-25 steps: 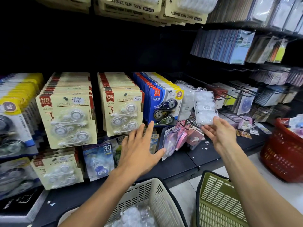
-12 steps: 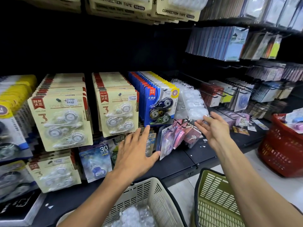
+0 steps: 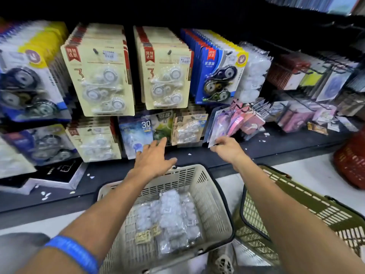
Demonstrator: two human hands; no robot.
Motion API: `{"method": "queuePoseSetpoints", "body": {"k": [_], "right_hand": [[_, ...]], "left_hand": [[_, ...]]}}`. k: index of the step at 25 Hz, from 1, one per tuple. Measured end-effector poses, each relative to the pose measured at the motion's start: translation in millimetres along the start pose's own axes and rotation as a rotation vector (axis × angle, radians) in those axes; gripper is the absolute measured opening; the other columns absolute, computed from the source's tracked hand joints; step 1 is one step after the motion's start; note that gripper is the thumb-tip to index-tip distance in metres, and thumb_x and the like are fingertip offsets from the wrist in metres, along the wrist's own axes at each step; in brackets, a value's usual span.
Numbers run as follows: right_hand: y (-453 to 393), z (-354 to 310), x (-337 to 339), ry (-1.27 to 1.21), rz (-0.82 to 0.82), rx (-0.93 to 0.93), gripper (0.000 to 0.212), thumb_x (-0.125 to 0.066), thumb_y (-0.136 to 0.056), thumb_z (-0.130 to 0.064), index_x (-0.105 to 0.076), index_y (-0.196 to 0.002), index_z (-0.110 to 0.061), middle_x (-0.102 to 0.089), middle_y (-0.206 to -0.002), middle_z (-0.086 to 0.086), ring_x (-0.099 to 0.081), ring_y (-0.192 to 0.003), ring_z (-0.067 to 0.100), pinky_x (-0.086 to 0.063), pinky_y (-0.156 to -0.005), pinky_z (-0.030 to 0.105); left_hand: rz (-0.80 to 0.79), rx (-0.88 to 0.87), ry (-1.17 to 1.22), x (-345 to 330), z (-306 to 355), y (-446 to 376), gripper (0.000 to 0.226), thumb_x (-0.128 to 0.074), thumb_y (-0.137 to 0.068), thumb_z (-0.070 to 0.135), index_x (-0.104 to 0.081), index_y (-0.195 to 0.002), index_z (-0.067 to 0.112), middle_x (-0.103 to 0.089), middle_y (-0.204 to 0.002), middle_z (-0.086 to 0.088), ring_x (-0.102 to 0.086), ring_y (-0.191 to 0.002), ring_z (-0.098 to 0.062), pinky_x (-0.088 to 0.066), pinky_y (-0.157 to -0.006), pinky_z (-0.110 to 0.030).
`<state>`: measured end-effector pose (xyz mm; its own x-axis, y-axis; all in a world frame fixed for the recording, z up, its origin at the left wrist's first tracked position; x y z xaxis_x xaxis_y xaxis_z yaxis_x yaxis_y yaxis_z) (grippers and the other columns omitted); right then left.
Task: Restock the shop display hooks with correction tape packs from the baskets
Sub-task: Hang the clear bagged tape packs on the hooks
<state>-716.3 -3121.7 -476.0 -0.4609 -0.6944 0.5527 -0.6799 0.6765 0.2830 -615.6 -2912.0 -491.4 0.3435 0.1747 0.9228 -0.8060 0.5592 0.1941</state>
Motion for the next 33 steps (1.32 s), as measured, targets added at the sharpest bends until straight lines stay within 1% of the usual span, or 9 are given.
{"method": "queuePoseSetpoints", "body": {"k": [3,6,12,15,17,21,26,29,33], "right_hand": [[18.4,43.4,-71.0,-0.102,-0.129,-0.009,0.024,-0.068,-0.091,-0.007,-0.065,-0.114,-0.007,-0.066,-0.099,0.007,-0.056,-0.079,0.009,-0.047,-0.081,0.026],[39.7,111.4,-134.3,0.01,-0.281,-0.173,0.034,-0.067,-0.093,-0.008,-0.06,-0.126,-0.004,-0.064,-0.118,0.006,-0.058,-0.098,0.016,-0.049,-0.085,0.026],[33.1,173.9,-191.9,0.019,-0.373,-0.446,0.085,-0.077,-0.086,-0.041,-0.029,-0.151,-0.013,-0.04,-0.15,0.013,-0.053,-0.11,0.025,-0.05,-0.081,0.033],[27.9,191.4,-227.7,0.192,-0.324,-0.431,0.111,-0.085,-0.074,-0.049,-0.018,-0.155,-0.017,-0.024,-0.156,0.019,-0.036,-0.138,0.037,-0.039,-0.109,0.043],[22.0,198.7,-240.1,0.12,-0.301,-0.505,0.121,-0.091,-0.059,-0.052,-0.022,-0.152,-0.016,-0.036,-0.152,0.02,-0.04,-0.137,0.037,-0.038,-0.112,0.045],[23.2,205.2,-240.1,0.004,-0.328,-0.57,0.062,-0.092,-0.06,-0.046,-0.052,-0.097,-0.016,-0.065,-0.11,0.009,-0.062,-0.1,0.024,-0.055,-0.089,0.039],[36.0,204.5,-223.2,-0.426,-0.344,-0.611,0.076,-0.091,-0.058,-0.031,-0.054,-0.121,-0.01,-0.073,-0.104,0.011,-0.07,-0.094,0.029,-0.058,-0.082,0.044],[41.1,195.6,-196.4,-0.674,-0.365,-0.619,0.077,-0.089,-0.054,-0.031,-0.061,-0.123,-0.011,-0.075,-0.108,0.015,-0.072,-0.099,0.035,-0.059,-0.078,0.043],[47.7,173.8,-152.3,-0.947,-0.398,-0.507,0.046,-0.07,-0.074,-0.019,-0.063,-0.116,-0.004,-0.073,-0.101,0.017,-0.068,-0.093,0.035,-0.057,-0.075,0.042]], "left_hand": [[-0.157,0.112,0.093,-71.3,-37.3,27.5,0.081,-0.061,-0.094,0.053,-0.024,-0.159,0.024,-0.037,-0.159,-0.008,-0.039,-0.142,-0.033,-0.04,-0.111,-0.044],[-0.282,0.264,0.217,-144.3,-81.3,62.1,0.075,-0.061,-0.095,0.047,-0.028,-0.158,0.021,-0.04,-0.159,-0.008,-0.043,-0.14,-0.032,-0.042,-0.11,-0.039],[-0.391,0.467,0.537,-220.5,-119.0,69.1,0.073,-0.064,-0.098,0.033,-0.028,-0.16,0.022,-0.036,-0.163,-0.008,-0.044,-0.143,-0.028,-0.039,-0.115,-0.037],[-0.399,0.525,0.689,-245.4,-118.9,51.9,0.075,-0.067,-0.095,0.028,-0.029,-0.16,0.024,-0.041,-0.16,-0.007,-0.05,-0.137,-0.028,-0.045,-0.111,-0.038],[-0.408,0.553,0.781,-255.9,-114.0,41.2,0.074,-0.07,-0.094,0.028,-0.032,-0.158,0.025,-0.046,-0.156,-0.007,-0.056,-0.13,-0.025,-0.048,-0.104,-0.034],[-0.414,0.586,0.941,-258.1,-104.4,35.6,0.062,-0.074,-0.091,0.028,-0.046,-0.146,0.023,-0.057,-0.142,-0.008,-0.059,-0.111,-0.02,-0.046,-0.072,-0.019],[-0.329,0.594,1.151,-237.4,-111.1,42.8,0.022,-0.072,-0.092,0.018,-0.071,-0.111,0.027,-0.069,-0.11,0.015,-0.058,-0.097,-0.001,-0.044,-0.085,-0.026],[-0.278,0.53,1.237,-221.0,-106.7,46.2,0.018,-0.074,-0.09,0.027,-0.074,-0.106,0.033,-0.07,-0.113,0.018,-0.062,-0.111,-0.011,-0.043,-0.109,-0.04],[-0.181,0.455,1.361,-191.0,-84.9,43.7,0.034,-0.077,-0.085,0.036,-0.068,-0.118,0.035,-0.069,-0.117,0.012,-0.064,-0.109,-0.013,-0.056,-0.081,-0.031]]}}
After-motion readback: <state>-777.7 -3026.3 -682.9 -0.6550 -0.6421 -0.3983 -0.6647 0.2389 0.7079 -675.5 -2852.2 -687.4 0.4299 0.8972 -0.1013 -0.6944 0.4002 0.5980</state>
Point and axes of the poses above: each hand's wrist, its own y-axis away from the middle knuckle, its own x-axis out of the back of the hand, z = x × y, the point moved 1 cm from there along -y, towards the middle knuckle
